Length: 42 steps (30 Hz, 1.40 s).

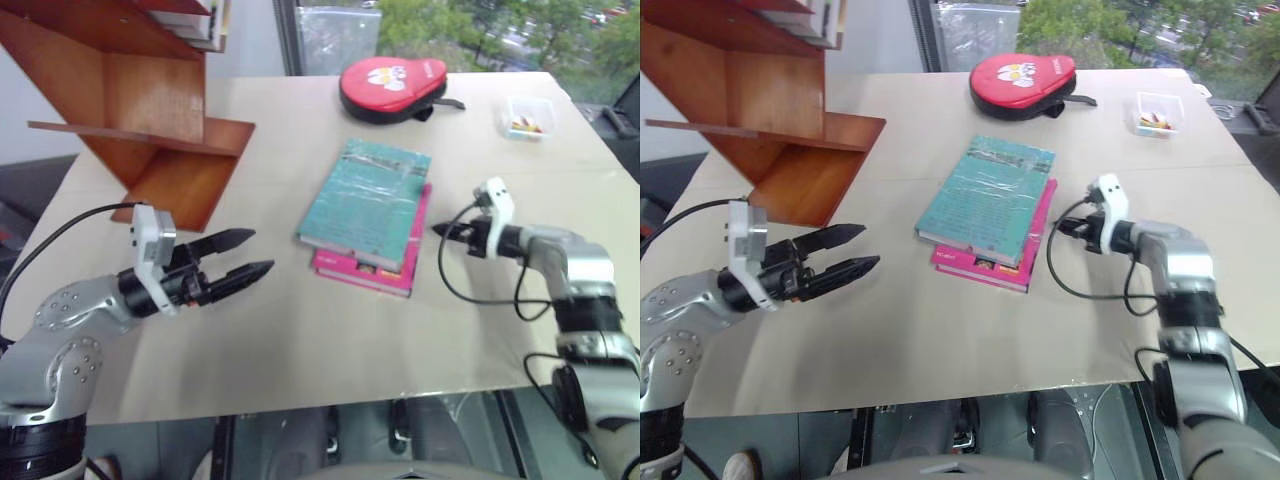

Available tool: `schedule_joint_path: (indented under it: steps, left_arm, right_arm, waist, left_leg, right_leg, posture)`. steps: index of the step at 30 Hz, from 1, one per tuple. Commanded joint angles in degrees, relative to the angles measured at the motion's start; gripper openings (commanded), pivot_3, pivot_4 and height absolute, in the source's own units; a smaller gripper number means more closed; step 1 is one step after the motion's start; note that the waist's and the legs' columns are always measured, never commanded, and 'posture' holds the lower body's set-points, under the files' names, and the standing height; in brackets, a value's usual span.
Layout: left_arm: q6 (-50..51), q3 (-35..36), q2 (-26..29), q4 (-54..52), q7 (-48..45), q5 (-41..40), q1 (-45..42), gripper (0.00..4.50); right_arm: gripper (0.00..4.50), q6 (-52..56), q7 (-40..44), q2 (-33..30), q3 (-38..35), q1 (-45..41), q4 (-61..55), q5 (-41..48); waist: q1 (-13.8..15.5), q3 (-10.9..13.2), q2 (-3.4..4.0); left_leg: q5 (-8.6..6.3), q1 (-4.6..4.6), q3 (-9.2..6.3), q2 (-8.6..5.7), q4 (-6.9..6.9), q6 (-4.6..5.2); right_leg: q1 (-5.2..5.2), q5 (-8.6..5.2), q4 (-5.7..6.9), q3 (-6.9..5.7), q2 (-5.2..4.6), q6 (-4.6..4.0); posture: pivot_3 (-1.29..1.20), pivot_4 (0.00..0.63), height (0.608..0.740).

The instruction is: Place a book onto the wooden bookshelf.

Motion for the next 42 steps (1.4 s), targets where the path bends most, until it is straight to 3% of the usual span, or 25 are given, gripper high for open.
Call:
schedule_joint_path:
  steps: [1, 4, 7, 8, 11, 16, 17, 22, 26, 31, 34, 37, 40, 42]
  left_arm:
    - [-0.2, -0.5, -1.6, 1.4, 2.9, 0.5, -2.0, 3.66]
    - [0.5, -2.0, -2.3, 4.4, 3.3, 1.1, -4.5, 3.66]
    - [0.2, -2.8, -2.2, 6.9, 2.4, 2.1, -6.2, 3.66]
    - [-0.3, -3.5, -1.8, 8.5, 1.4, 2.8, -7.2, 3.66]
    - [-1.9, -5.1, -1.0, 12.6, -1.3, 4.7, -9.8, 3.66]
    - [-3.1, -5.1, -0.5, 15.6, -3.2, 6.1, -11.1, 3.66]
    - [-3.3, -4.9, -0.3, 16.0, -3.4, 6.5, -10.9, 3.66]
    - [-4.8, -3.7, 0.6, 15.4, -3.9, 7.8, -8.2, 3.66]
    - [-4.6, -3.0, 0.4, 13.7, -3.1, 7.7, -6.8, 3.66]
    - [-1.6, -2.0, -0.1, 11.6, 0.2, 6.2, -6.4, 3.66]
    - [4.3, -1.4, -0.3, 9.9, 3.4, 3.1, -7.6, 3.66]
    - [7.9, -1.4, -0.1, 9.9, 5.0, 1.3, -9.2, 3.66]
    - [8.2, -2.0, 0.3, 11.3, 4.3, 1.8, -10.5, 3.66]
    - [6.0, -4.0, 0.4, 13.6, 2.4, 3.8, -12.6, 3.66]
  right_arm:
    - [0.04, 3.4, -6.6, -1.5, -3.1, 2.9, -15.8, 0.6]
    - [0.7, 9.0, -9.7, -0.9, -4.1, 3.2, -28.5, 4.0]
    - [2.07, 13.3, -12.0, -1.2, -1.9, 1.4, -34.2, 5.4]
    - [2.52, 14.4, -12.2, -0.1, 2.2, -0.9, -35.2, 5.9]
    - [2.52, 13.5, -12.7, 4.5, 12.4, -7.9, -32.0, 5.6]
    - [0.23, 6.3, -10.8, 6.9, 24.1, -13.1, -23.9, 2.1]
    - [0.06, 4.7, -10.7, 7.5, 26.1, -14.1, -22.1, 1.1]
    - [0.06, -1.8, -13.0, 15.8, 32.4, -21.0, -9.3, -3.7]
    - [0.06, -7.4, -12.2, 18.6, 35.2, -22.6, -2.6, -6.9]
    - [0.06, -11.0, -9.2, 19.6, 34.3, -23.1, -2.6, -6.5]
    - [0.06, -14.9, -5.5, 16.9, 30.6, -20.0, -10.3, -3.1]
    - [0.8, -10.6, -2.2, 12.3, 25.2, -14.6, -21.5, 3.0]
    - [2.28, -5.6, -1.1, 6.1, 21.1, -9.0, -32.6, 7.3]
    - [3.32, 1.0, -1.1, -1.2, 13.8, -0.4, -44.1, 12.1]
  waist:
    - [0.2, 0.0, 0.0]
    - [0.3, 0.0, 0.03]
    - [0.1, 0.0, 0.02]
    - [0.1, 0.0, 0.02]
    - [-0.4, 0.0, 0.02]
    - [0.2, 0.0, -0.01]
    - [0.2, 0.0, -0.02]
    - [-0.5, 0.0, -0.04]
    - [-0.7, 0.0, -0.07]
    - [-0.8, 0.0, -0.11]
    - [-0.9, 0.0, -0.1]
    - [-0.4, 0.0, -0.12]
    - [0.2, 0.0, -0.14]
    - [0.2, 0.0, -0.15]
  left_leg:
    - [0.0, 0.0, 0.0, 0.0, 0.0, 0.0]
    - [0.01, 0.04, 0.06, 0.01, 0.01, 0.0]
    - [0.03, 0.05, 0.04, 0.05, 0.01, -0.03]
    - [0.03, 0.06, 0.05, 0.05, 0.01, -0.03]
    - [0.03, 0.11, 0.12, 0.06, 0.01, -0.02]
    - [0.08, -0.04, 0.02, 0.09, 0.0, -0.1]
    - [0.07, -0.1, 0.01, 0.04, 0.0, -0.07]
    - [0.03, -0.17, 0.09, 0.02, -0.01, -0.01]
    - [0.05, -0.15, 0.0, 0.07, -0.05, -0.06]
    - [0.05, -0.19, 0.0, -0.03, -0.05, -0.05]
    - [0.05, -0.19, -0.06, 0.0, -0.05, -0.06]
    - [0.05, -0.21, -0.13, 0.0, -0.05, -0.06]
    - [0.05, -0.23, -0.19, -0.04, -0.04, -0.05]
    - [0.05, -0.19, -0.16, -0.04, -0.04, -0.06]
  right_leg:
    - [-0.01, 0.0, 0.02, -0.06, 0.01, 0.0]
    - [-0.01, -0.01, 0.03, -0.12, 0.05, 0.01]
    - [-0.03, -0.01, 0.04, -0.12, 0.14, 0.01]
    - [-0.02, -0.01, 0.04, -0.11, 0.15, 0.01]
    - [-0.04, -0.01, 0.04, -0.06, 0.18, 0.02]
    - [-0.11, -0.01, 0.02, -0.15, 0.27, -0.03]
    - [-0.12, 0.0, -0.01, -0.17, 0.21, -0.03]
    - [-0.22, 0.0, 0.02, -0.14, 0.16, -0.01]
    - [-0.22, -0.01, 0.04, -0.22, 0.19, -0.03]
    - [-0.22, 0.0, 0.02, -0.22, 0.05, -0.01]
    - [-0.22, 0.0, 0.04, -0.26, 0.07, -0.02]
    - [-0.19, 0.0, 0.02, -0.32, 0.05, -0.01]
    - [-0.14, 0.0, -0.02, -0.37, 0.01, 0.0]
    - [-0.14, 0.0, 0.0, -0.36, 0.02, -0.01]
  posture:
    - [0.0, 0.15, 0.74]
    - [0.0, 0.15, 0.74]
    - [0.0, 0.15, 0.74]
    - [0.0, 0.15, 0.74]
    - [0.0, 0.15, 0.74]
    - [0.0, 0.15, 0.74]
    - [0.0, 0.15, 0.74]
    - [0.0, 0.15, 0.74]
    - [0.0, 0.15, 0.74]
    - [0.0, 0.15, 0.74]
    - [0.0, 0.15, 0.74]
    - [0.0, 0.15, 0.74]
    - [0.0, 0.15, 0.74]
    - [0.0, 0.15, 0.74]
